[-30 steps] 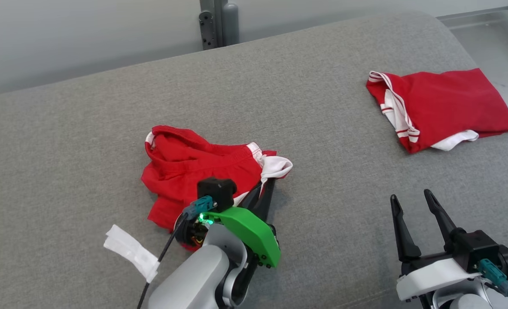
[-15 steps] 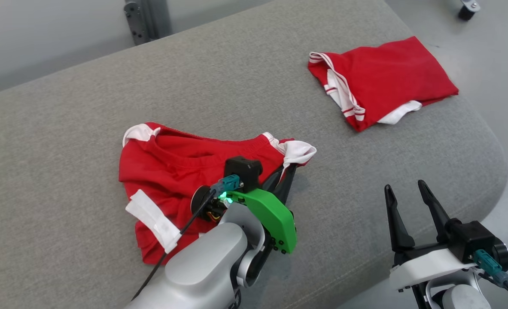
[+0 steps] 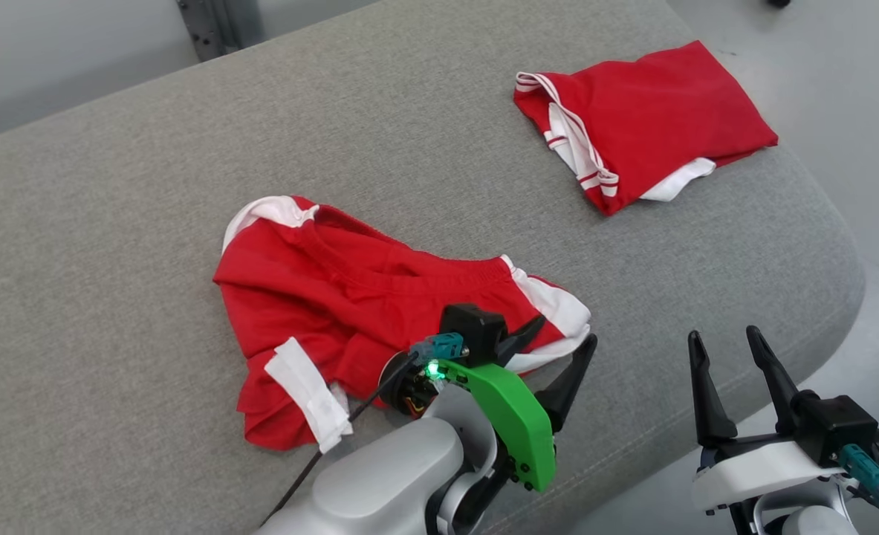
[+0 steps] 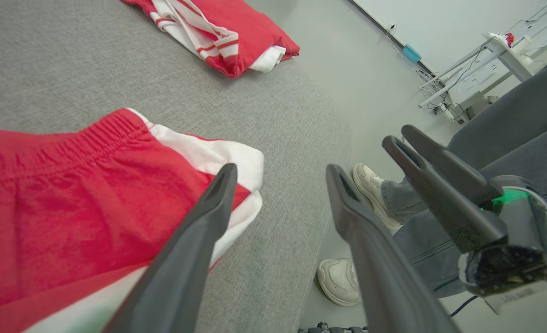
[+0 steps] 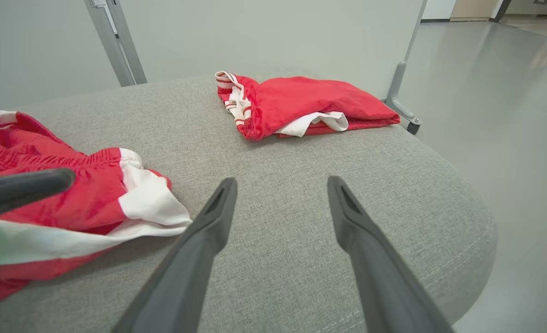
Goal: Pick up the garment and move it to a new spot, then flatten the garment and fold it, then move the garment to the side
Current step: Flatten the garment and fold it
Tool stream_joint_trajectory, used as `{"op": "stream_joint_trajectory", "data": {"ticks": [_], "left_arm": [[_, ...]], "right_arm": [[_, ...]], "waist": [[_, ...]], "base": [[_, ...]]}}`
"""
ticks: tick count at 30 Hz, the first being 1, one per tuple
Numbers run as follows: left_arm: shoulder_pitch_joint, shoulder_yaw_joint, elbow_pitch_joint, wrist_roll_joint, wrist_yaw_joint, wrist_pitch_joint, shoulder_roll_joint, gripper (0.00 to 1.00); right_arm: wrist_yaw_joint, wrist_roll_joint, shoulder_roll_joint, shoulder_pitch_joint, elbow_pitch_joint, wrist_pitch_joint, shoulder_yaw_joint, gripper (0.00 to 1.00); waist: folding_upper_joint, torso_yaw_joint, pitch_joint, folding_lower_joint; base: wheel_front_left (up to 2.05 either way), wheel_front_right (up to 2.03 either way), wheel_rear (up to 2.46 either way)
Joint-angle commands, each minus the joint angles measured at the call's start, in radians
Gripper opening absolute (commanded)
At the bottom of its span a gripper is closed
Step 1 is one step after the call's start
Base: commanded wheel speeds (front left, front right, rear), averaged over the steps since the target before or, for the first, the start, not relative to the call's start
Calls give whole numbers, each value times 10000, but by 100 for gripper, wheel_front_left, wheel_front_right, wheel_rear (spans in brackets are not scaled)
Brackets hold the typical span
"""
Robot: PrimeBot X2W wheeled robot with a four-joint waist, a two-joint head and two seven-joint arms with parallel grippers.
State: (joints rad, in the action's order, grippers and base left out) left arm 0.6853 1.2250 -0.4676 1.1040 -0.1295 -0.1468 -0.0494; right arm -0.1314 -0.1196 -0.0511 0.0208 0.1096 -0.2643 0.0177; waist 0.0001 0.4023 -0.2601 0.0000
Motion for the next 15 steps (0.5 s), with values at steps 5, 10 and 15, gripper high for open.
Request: {"op": "stream_joint_trajectory", "data": {"ticks": [5, 10, 15], "left_arm": [[-511, -739, 1418, 21, -1128, -427, -1349, 100], [-1144, -1742, 2301, 464, -2432, -400, -3150, 100], [-1669, -2191, 2342, 1295, -2514, 228, -3913, 100]], "right_arm": [[15, 216, -7, 295, -145, 2, 94, 100], [15, 329, -63, 438, -173, 2, -14, 100], [15, 337, -99, 344, -171, 2, -150, 100]], "waist": [[-1, -1380, 756, 0], [-1, -1981, 1024, 0], [-1, -2222, 1004, 0]], "base": [[0, 0, 0], [0, 0, 0], [0, 0, 0]]}}
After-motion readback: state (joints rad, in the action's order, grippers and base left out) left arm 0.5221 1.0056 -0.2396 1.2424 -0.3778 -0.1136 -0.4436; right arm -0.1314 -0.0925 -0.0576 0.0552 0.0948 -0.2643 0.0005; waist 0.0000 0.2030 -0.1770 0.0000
